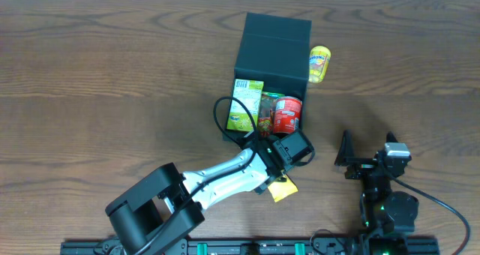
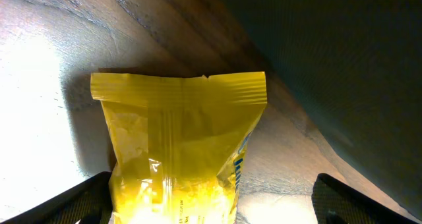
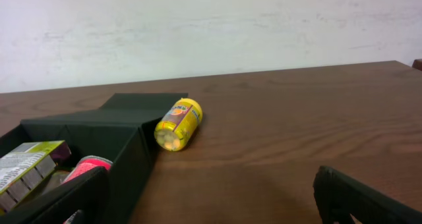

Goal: Pack container

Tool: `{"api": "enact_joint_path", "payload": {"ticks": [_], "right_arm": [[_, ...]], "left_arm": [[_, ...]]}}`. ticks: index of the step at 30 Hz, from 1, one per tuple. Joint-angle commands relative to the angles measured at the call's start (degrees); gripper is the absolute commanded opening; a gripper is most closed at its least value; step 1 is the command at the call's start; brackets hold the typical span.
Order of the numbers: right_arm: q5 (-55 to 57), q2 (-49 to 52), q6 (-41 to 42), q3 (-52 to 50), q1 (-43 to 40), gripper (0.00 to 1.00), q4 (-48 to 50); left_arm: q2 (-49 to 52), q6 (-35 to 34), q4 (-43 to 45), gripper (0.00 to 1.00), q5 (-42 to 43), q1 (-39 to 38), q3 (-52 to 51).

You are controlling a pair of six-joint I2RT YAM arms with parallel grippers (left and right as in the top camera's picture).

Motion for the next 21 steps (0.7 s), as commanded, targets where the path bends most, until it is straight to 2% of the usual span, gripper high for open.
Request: {"api": "enact_joint_path", "payload": {"ticks": [1, 21], "right_arm": [[0.2, -0.3, 0.7, -0.1, 0.8, 0.99, -0.3], [0.2, -0.3, 0.7, -0.1, 0.8, 0.99, -0.3]], "left_arm": [[2.3, 2.8, -0.2, 0.96, 1.5, 0.0, 0.5], [2.3, 4.2, -1.8, 0.96, 1.6, -0.5, 0.5]]}}
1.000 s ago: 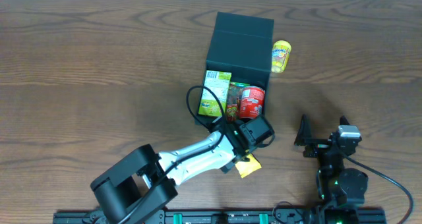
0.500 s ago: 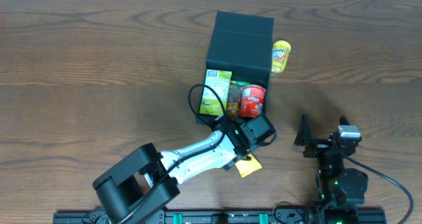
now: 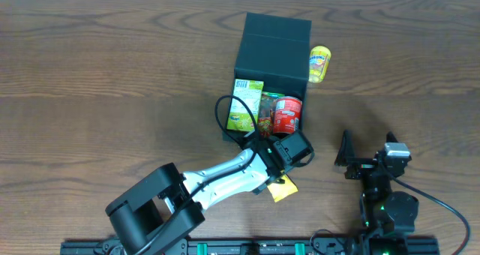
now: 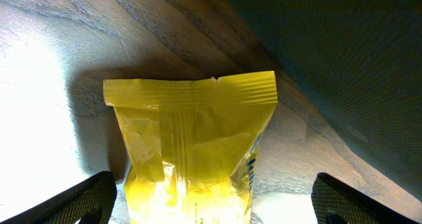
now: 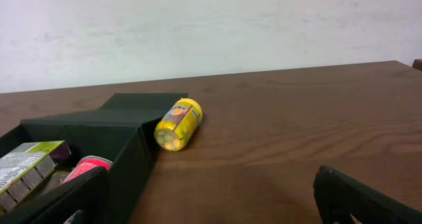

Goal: Pack container

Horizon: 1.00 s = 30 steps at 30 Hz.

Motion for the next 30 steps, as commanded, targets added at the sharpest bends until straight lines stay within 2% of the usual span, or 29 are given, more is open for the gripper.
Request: {"api": "enact_joint_path", "payload": {"ticks": [1, 7, 19, 25, 26, 30], "right_arm": [[0.2, -0.3, 0.7, -0.1, 0.8, 0.99, -0.3], [0.2, -0.3, 0.7, -0.1, 0.8, 0.99, -0.3], [0.2, -0.3, 0.7, -0.1, 0.8, 0.99, -0.3], [0.2, -0.3, 0.7, -0.1, 0.8, 0.99, -0.3], [0.2, -0.3, 0.7, -0.1, 0.8, 0.99, -0.3], [0.2, -0.3, 0.7, -0.1, 0.8, 0.99, -0.3]], "left_arm": [[2.3, 1.2, -0.4, 0.96, 1.8, -0.6, 0.5], [2.3, -0.9, -0.1, 0.96, -0.3, -2.7, 0.5], [2.3, -0.9, -0.3, 0.96, -3.9, -4.4, 0.5], [2.7, -0.9, -1.6, 1.0, -4.2, -4.5, 0.4], [2.9, -0.9, -1.7, 0.95, -4.2, -4.6, 0.4], [3.2, -0.9, -1.6, 0.89, -4.3, -5.1, 0.4]]}}
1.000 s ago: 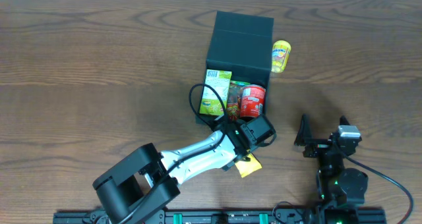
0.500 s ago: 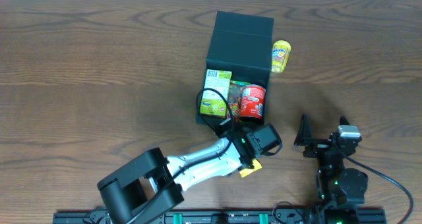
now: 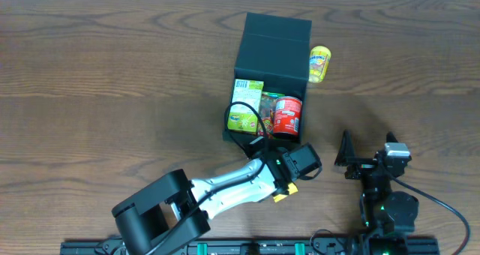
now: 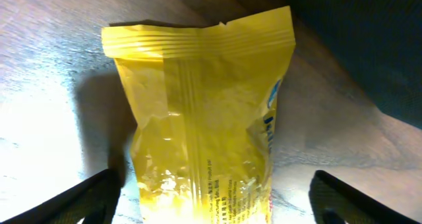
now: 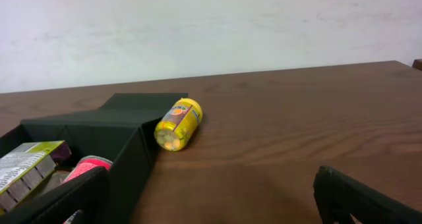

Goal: Pack container

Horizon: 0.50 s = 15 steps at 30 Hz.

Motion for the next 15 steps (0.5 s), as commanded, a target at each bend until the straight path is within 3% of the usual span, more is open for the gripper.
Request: {"api": "enact_joint_path", "payload": {"ticks": [1, 9, 15], "right_arm": [[0.2, -0.3, 0.7, -0.1, 0.8, 0.99, -0.3], [0.2, -0.3, 0.7, -0.1, 0.8, 0.99, -0.3], [0.2, -0.3, 0.7, -0.1, 0.8, 0.99, -0.3]], "left_arm": [[2.5, -0.2, -0.3, 0.88, -1.2, -0.5, 0.2], [2.6, -0.2, -0.6, 0.8, -2.1, -0.5, 0.2], [2.6, 0.0, -0.6, 0.68, -2.1, -0.5, 0.2]]}}
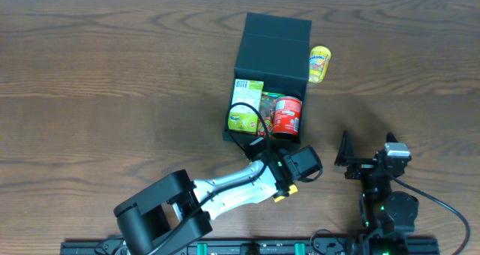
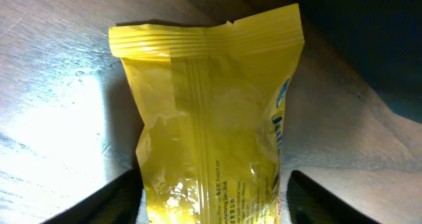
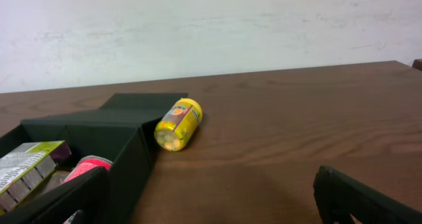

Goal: Pack container

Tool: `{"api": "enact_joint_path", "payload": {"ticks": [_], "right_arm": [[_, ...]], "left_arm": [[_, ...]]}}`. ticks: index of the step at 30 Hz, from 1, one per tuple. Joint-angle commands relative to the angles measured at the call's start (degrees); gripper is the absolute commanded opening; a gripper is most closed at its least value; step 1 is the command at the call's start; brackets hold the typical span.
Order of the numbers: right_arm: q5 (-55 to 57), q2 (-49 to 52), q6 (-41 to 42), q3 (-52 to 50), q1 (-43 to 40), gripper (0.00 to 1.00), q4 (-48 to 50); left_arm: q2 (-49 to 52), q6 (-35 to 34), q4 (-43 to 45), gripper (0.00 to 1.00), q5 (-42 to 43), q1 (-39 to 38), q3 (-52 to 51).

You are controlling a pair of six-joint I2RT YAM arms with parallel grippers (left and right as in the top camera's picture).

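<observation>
A yellow snack packet (image 2: 211, 118) lies flat on the table just in front of the black box (image 1: 274, 41). My left gripper (image 2: 214, 204) is down over it, open, with its jaws narrowed to either side. The left finger touches the packet's edge and a sliver of table shows at the right finger. From overhead only a yellow corner (image 1: 290, 186) peeks from under the left gripper (image 1: 289, 178). The box holds a green carton (image 1: 244, 105) and a red can (image 1: 286, 114). My right gripper (image 3: 211, 201) rests open and empty at the table's near right.
A yellow bottle (image 1: 319, 64) lies on its side against the box's right wall, also in the right wrist view (image 3: 178, 123). The box's flap (image 3: 142, 100) lies open at the back. Bare wood spreads left of the box and between the two arms.
My left gripper's jaws have narrowed in around the yellow packet, with the fingers now right at its sides. The packet lies where it was. The right arm has not moved.
At first my left gripper hung wide open over the packet's near end, with much of the packet showing from overhead. Then it had shifted forward over the packet, covering most of it. Now its jaws stand close around the packet. The right arm stayed still throughout.
</observation>
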Motion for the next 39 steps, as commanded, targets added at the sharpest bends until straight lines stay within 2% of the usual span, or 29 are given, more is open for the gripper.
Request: {"api": "enact_joint_path", "payload": {"ticks": [1, 6, 10, 18, 22, 25, 31, 35, 39], "right_arm": [[0.2, -0.3, 0.7, -0.1, 0.8, 0.99, -0.3], [0.2, -0.3, 0.7, -0.1, 0.8, 0.99, -0.3], [0.2, -0.3, 0.7, -0.1, 0.8, 0.99, -0.3], [0.2, -0.3, 0.7, -0.1, 0.8, 0.99, -0.3], [0.2, -0.3, 0.7, -0.1, 0.8, 0.99, -0.3], [0.2, -0.3, 0.7, -0.1, 0.8, 0.99, -0.3], [0.2, -0.3, 0.7, -0.1, 0.8, 0.99, -0.3], [0.2, -0.3, 0.7, -0.1, 0.8, 0.99, -0.3], [0.2, -0.3, 0.7, -0.1, 0.8, 0.99, -0.3]], "left_arm": [[2.1, 0.2, -0.3, 0.68, -1.0, -0.1, 0.2], [2.1, 0.2, -1.4, 0.61, -1.3, -0.1, 0.2], [2.1, 0.2, -2.3, 0.49, -1.5, 0.0, 0.2], [2.1, 0.9, -2.8, 0.49, -2.5, 0.0, 0.2], [2.1, 1.8, -3.2, 0.42, -2.5, 0.0, 0.2], [2.1, 1.9, -3.2, 0.32, -2.5, 0.0, 0.2], [2.1, 1.9, -3.3, 0.3, -2.5, 0.0, 0.2], [1.7, 2.1, -5.2, 0.25, -2.5, 0.0, 0.3], [0.4, 5.4, -6.7, 0.22, -2.8, 0.0, 0.3]]}}
